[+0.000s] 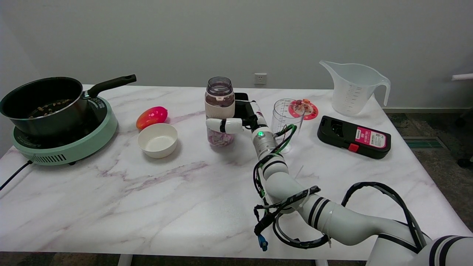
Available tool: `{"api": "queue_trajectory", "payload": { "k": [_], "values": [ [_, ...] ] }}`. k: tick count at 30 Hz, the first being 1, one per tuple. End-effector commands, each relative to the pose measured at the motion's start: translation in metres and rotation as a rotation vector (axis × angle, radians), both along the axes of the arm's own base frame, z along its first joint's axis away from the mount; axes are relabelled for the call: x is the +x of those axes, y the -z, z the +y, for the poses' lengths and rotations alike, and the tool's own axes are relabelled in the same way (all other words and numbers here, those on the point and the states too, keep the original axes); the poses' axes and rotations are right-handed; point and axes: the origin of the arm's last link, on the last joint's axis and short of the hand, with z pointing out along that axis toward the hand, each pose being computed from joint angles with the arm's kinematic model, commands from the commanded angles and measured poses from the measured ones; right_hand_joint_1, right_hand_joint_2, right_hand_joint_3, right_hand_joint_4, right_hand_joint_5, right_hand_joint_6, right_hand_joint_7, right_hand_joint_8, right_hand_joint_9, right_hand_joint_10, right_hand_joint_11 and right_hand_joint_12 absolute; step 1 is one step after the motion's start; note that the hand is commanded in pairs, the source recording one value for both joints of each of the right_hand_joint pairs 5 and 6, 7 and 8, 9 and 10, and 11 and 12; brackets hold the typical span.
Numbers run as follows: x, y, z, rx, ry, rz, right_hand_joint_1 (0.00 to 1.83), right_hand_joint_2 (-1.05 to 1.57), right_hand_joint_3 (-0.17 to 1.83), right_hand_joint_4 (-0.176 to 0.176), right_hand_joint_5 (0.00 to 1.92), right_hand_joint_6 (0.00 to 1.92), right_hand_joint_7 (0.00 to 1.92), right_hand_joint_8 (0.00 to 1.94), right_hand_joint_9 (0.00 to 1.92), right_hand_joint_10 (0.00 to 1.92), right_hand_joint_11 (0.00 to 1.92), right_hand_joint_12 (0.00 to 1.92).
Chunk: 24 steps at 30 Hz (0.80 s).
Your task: Pick up the bottle.
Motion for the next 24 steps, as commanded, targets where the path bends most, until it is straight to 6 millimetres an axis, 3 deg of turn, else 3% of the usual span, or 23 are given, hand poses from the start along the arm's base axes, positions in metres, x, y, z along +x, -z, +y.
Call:
{"api": "queue_trajectory", "payload": {
  "k": [1, 4, 7, 9, 16, 24],
  "values": [
    [0.013, 0.008, 0.000, 0.024, -0.042, 0.019, 1.30, 0.72, 0.66, 0.000, 1.38, 1.38, 1.18, 1.18, 1.13, 1.13, 1.01, 1.01],
    [0.017, 0.009, 0.000, 0.031, -0.057, 0.027, 1.28, 0.88, 0.52, 0.000, 1.56, 1.56, 1.25, 1.25, 1.19, 1.19, 1.07, 1.07],
    [0.025, 0.010, -0.001, 0.041, -0.079, 0.019, 1.27, 0.91, 0.50, 0.000, 1.58, 1.58, 1.26, 1.26, 1.20, 1.20, 1.08, 1.08],
    [0.031, 0.010, -0.002, 0.042, -0.094, 0.015, 1.25, 1.05, 0.41, 0.000, 1.73, 1.73, 1.32, 1.32, 1.26, 1.26, 1.14, 1.14],
    [0.045, 0.008, -0.002, 0.046, -0.137, 0.013, 1.24, 1.14, 0.39, 0.000, 1.77, 1.77, 1.37, 1.37, 1.29, 1.29, 1.16, 1.16],
    [0.044, 0.007, 0.000, 0.048, -0.135, 0.021, 1.24, 1.18, 0.39, 0.000, 1.78, 1.78, 1.38, 1.38, 1.30, 1.30, 1.17, 1.17]
  ]
}}
